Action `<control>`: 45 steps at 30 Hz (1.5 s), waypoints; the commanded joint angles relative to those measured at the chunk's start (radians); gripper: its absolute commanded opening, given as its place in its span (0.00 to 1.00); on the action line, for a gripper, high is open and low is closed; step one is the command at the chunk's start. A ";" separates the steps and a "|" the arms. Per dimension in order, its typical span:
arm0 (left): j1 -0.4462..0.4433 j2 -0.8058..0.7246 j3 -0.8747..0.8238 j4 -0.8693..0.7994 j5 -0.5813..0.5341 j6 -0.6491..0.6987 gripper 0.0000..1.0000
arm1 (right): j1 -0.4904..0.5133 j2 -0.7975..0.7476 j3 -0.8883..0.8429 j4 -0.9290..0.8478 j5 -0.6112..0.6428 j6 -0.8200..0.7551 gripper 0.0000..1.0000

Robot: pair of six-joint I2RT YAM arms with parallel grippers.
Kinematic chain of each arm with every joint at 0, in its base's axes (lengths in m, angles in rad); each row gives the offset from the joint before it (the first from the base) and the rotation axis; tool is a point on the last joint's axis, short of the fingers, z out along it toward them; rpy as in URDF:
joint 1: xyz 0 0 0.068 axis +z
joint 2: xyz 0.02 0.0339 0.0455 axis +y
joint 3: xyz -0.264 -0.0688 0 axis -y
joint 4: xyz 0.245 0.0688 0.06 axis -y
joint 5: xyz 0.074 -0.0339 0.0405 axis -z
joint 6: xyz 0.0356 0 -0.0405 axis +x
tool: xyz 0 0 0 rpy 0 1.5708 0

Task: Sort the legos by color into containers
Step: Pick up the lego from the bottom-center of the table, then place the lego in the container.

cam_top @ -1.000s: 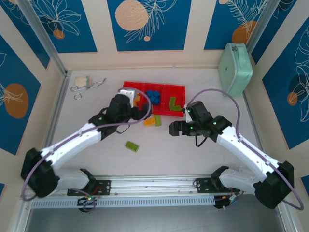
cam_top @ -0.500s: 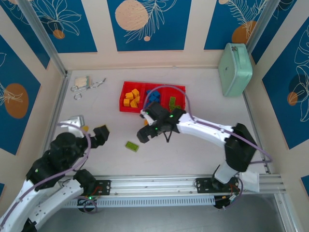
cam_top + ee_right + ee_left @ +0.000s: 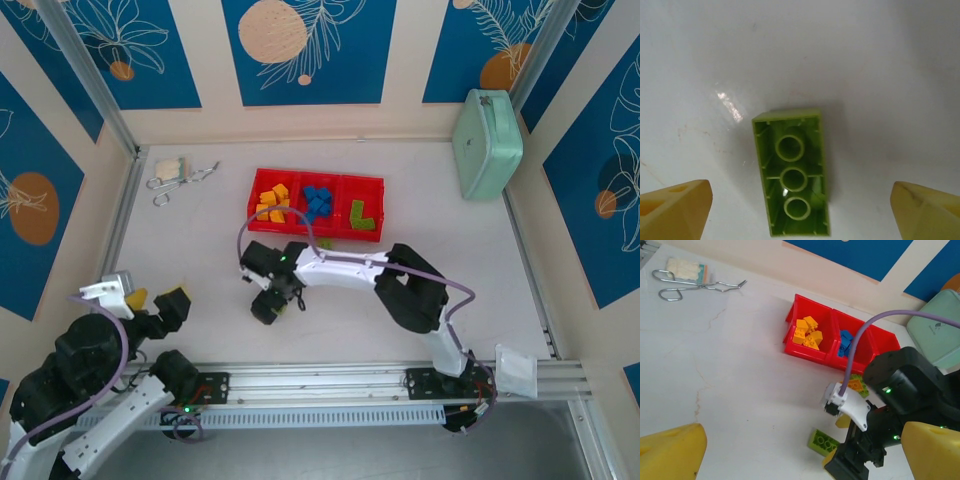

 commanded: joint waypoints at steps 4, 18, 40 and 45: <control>0.006 0.033 0.002 0.012 0.024 0.108 0.99 | 0.031 0.070 0.069 -0.116 0.073 -0.029 0.85; 0.007 0.110 -0.074 0.086 0.005 0.172 0.99 | 0.011 0.035 0.124 -0.146 0.028 0.016 0.37; 0.006 0.284 -0.083 0.090 0.033 0.170 0.99 | -0.452 -0.290 0.048 -0.077 0.064 0.297 0.31; 0.007 0.322 -0.080 0.085 0.029 0.161 0.99 | -0.559 -0.219 0.114 -0.080 0.046 0.268 0.31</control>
